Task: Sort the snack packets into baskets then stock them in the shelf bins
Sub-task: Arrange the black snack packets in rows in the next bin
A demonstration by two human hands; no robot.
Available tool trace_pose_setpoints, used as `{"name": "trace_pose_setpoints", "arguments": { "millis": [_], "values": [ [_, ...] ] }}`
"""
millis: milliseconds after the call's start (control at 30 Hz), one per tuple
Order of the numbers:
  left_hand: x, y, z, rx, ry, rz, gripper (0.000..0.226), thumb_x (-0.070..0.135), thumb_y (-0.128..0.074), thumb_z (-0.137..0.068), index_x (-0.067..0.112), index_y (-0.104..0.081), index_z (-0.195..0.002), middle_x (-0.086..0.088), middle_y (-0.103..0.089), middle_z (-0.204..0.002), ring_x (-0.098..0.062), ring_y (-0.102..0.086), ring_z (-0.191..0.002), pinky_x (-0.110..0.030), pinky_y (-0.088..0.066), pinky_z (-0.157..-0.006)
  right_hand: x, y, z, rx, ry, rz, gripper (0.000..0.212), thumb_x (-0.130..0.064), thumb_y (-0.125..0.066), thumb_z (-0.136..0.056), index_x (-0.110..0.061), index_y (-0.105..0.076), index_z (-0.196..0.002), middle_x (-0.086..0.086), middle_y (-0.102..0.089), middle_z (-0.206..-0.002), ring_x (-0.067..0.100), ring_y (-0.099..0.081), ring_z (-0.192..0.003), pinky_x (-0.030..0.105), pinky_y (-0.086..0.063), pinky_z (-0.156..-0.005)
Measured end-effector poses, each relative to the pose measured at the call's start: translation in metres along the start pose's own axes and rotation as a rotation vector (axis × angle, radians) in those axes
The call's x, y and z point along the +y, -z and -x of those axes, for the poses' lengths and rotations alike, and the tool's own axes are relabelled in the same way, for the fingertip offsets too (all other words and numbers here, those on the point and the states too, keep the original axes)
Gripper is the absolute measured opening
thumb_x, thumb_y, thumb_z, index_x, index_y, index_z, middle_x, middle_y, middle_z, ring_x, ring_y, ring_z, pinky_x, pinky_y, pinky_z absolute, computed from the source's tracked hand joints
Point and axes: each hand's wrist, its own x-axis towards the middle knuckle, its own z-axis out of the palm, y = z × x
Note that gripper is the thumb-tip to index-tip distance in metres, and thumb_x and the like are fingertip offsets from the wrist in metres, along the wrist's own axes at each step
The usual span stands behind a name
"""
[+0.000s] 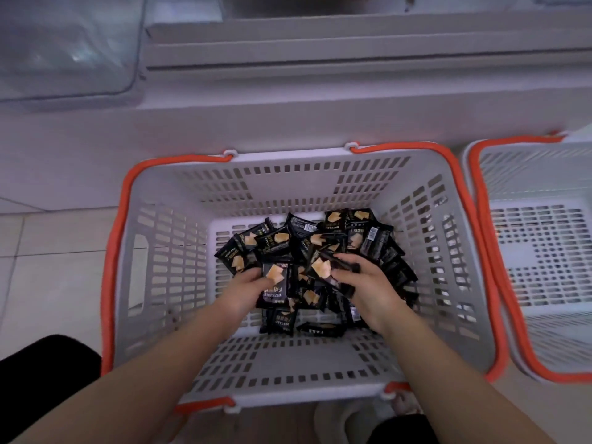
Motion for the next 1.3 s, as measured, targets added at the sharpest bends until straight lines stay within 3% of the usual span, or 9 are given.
{"name": "trace_pose_setpoints", "arguments": {
  "millis": [133,300,467,567,700,833,967,1033,1300],
  "values": [
    [-0.001,-0.004,0.022,-0.019,0.003,0.252,0.009,0.009,-0.056,-0.091,0.017,-0.060,-0.093,0.002,-0.071,-0.082,-0.009,-0.067,-0.066,-0.020,-0.052,-0.060,0.015,-0.030,0.019,0.032,-0.078,-0.091,0.034,0.005,-0.062,-0.083,0.002,-0.056,-0.116,0.018,-0.064,-0.112,0.030,-0.061,-0.102,0.048,-0.043,-0.102],
    [0.001,-0.008,0.036,-0.035,-0.047,0.287,0.021,0.014,-0.047,-0.096,0.014,-0.058,-0.114,-0.006,-0.068,-0.109,-0.022,-0.064,-0.098,-0.040,-0.050,-0.089,0.029,-0.056,0.028,0.028,-0.111,-0.111,0.041,-0.002,-0.065,-0.084,0.005,-0.050,-0.121,0.022,-0.063,-0.115,0.032,-0.063,-0.103,0.042,-0.049,-0.096],
    [-0.008,0.000,0.036,-0.070,-0.084,0.163,0.033,0.030,-0.055,-0.092,0.015,-0.055,-0.122,-0.003,-0.065,-0.118,-0.021,-0.062,-0.107,-0.038,-0.049,-0.094,0.044,-0.067,0.030,0.025,-0.082,0.175,0.028,-0.019,-0.068,-0.085,-0.007,-0.056,-0.107,0.012,-0.063,-0.109,0.022,-0.059,-0.093,0.029,-0.047,-0.073],
    [-0.016,0.003,0.032,-0.143,-0.168,-0.078,0.027,0.025,-0.060,-0.090,0.021,-0.059,-0.117,0.003,-0.068,-0.110,-0.014,-0.062,-0.104,-0.028,-0.049,-0.090,0.050,-0.072,0.027,0.011,0.023,0.452,0.031,-0.024,-0.074,-0.079,-0.015,-0.052,-0.099,0.000,-0.057,-0.095,0.016,-0.056,-0.088,0.024,-0.043,-0.068],
    [-0.018,0.016,0.020,-0.203,-0.272,-0.403,0.025,0.029,-0.065,-0.086,0.023,-0.064,-0.110,0.010,-0.069,-0.095,-0.006,-0.065,-0.082,-0.013,-0.051,-0.072,0.044,-0.059,0.011,-0.057,0.436,1.134,0.093,-0.024,-0.076,-0.075,-0.023,-0.017,-0.147,0.000,-0.017,-0.151,0.021,-0.021,-0.137,0.039,-0.028,-0.111],
    [-0.017,0.020,0.004,-0.198,-0.350,-0.793,0.047,0.037,-0.072,-0.078,0.017,-0.058,-0.118,0.016,-0.058,-0.104,-0.001,-0.055,-0.089,-0.007,-0.040,-0.075,0.038,-0.053,-0.010,-0.429,0.602,1.547,0.083,-0.022,-0.067,-0.083,-0.024,-0.017,-0.149,0.001,-0.021,-0.155,0.020,-0.023,-0.140,0.037,-0.025,-0.114],
    [-0.031,0.019,-0.006,-0.188,-0.150,-0.419,0.031,0.032,-0.072,-0.078,0.024,-0.056,-0.103,0.012,-0.061,-0.099,-0.004,-0.061,-0.088,-0.011,-0.048,-0.073,0.031,-0.048,-0.018,-0.430,0.617,1.746,0.053,-0.030,-0.064,-0.083,-0.017,-0.046,-0.131,0.005,-0.049,-0.122,0.025,-0.049,-0.113,0.036,-0.043,-0.088],
    [-0.038,0.011,-0.019,-0.059,-0.018,-0.194,0.012,0.032,-0.063,-0.086,0.024,-0.056,-0.092,0.002,-0.065,-0.096,-0.012,-0.064,-0.086,-0.027,-0.053,-0.079,0.027,-0.034,-0.024,-0.336,0.476,1.682,0.041,-0.034,-0.063,-0.083,-0.013,-0.053,-0.117,0.005,-0.052,-0.110,0.025,-0.054,-0.103,0.034,-0.046,-0.078],
    [-0.055,-0.020,-0.043,0.098,0.375,-0.676,0.044,0.043,-0.060,-0.087,0.000,-0.059,-0.100,-0.012,-0.062,-0.091,-0.025,-0.059,-0.085,-0.028,-0.045,-0.068,0.022,0.001,-0.026,-0.010,-0.111,0.738,0.057,-0.027,-0.061,-0.088,-0.014,-0.033,-0.137,-0.003,-0.048,-0.104,0.012,-0.048,-0.087,0.027,-0.039,-0.070]
  ]
}}
